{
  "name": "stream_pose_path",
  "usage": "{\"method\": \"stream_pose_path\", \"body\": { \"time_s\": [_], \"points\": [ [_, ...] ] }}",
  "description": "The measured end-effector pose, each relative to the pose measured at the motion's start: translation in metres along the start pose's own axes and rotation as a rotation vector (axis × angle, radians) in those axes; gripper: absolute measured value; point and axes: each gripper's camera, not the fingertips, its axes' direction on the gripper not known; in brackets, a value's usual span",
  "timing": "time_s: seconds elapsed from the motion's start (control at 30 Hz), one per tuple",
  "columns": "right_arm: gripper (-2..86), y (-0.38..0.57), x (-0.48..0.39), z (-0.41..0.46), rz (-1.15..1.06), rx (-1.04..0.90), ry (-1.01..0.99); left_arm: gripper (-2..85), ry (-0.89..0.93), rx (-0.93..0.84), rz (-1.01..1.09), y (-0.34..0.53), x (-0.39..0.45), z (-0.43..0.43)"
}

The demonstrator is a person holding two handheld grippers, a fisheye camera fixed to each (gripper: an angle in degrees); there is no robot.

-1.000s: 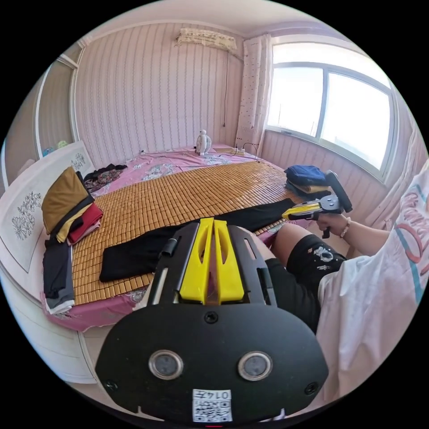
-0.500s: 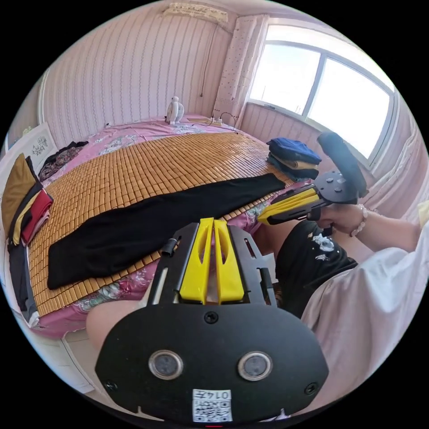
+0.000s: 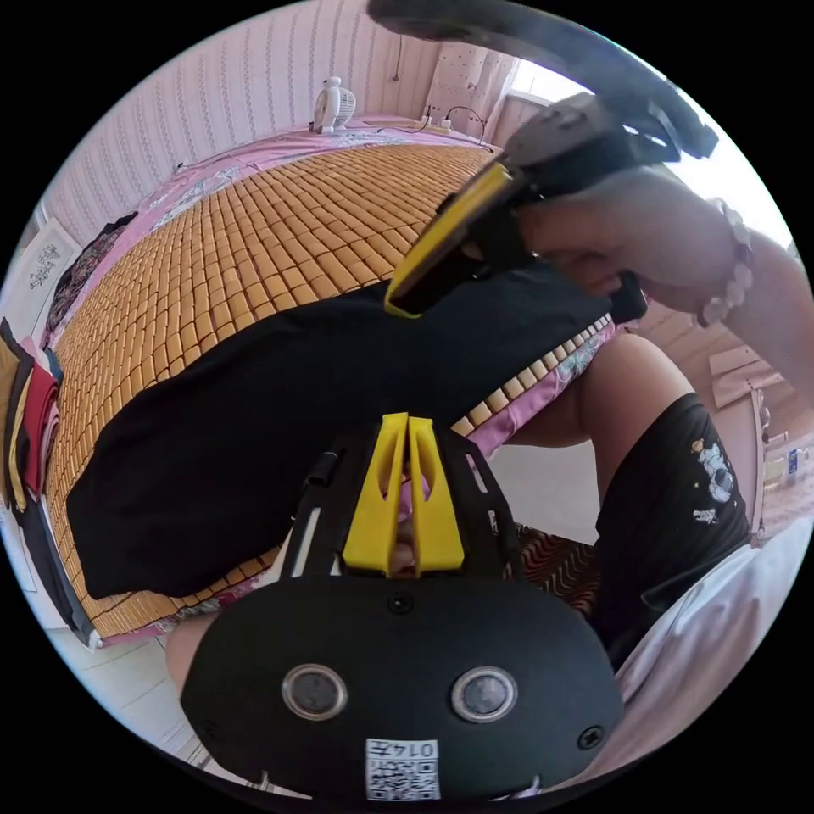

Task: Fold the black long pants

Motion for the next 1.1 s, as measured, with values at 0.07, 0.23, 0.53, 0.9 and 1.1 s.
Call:
{"method": "stream_pose_path", "body": {
  "time_s": [0.07, 0.23, 0.53, 0.9, 1.1],
  "points": [
    [-0.8, -0.021, 0.005, 0.010, -0.023, 0.000, 0.011, -1.0, 0.021, 0.014, 0.013, 0.001, 0.000, 0.007],
    [-0.5, -0.056, 0.014, 0.048, -0.155, -0.160, 0.057, -1.0, 0.063, 0.035, 0.003, 0.009, -0.006, 0.019],
    [0.0, 0.026, 0.118, -0.013, 0.140, 0.253, -0.042, -1.0, 0.092, 0.027, -0.012, 0.016, -0.016, 0.033],
    [14.0, 0.397, 0.292, -0.033, 1.011, 0.228, 0.232, -1.0, 0.063, 0.169, -0.226, 0.068, -0.083, -0.019],
    [13.8, 0.443, 0.330, 0.000, 1.188, 0.182, 0.113, -1.0, -0.032, 0.079, -0.349, 0.096, -0.125, 0.001]
  ]
}}
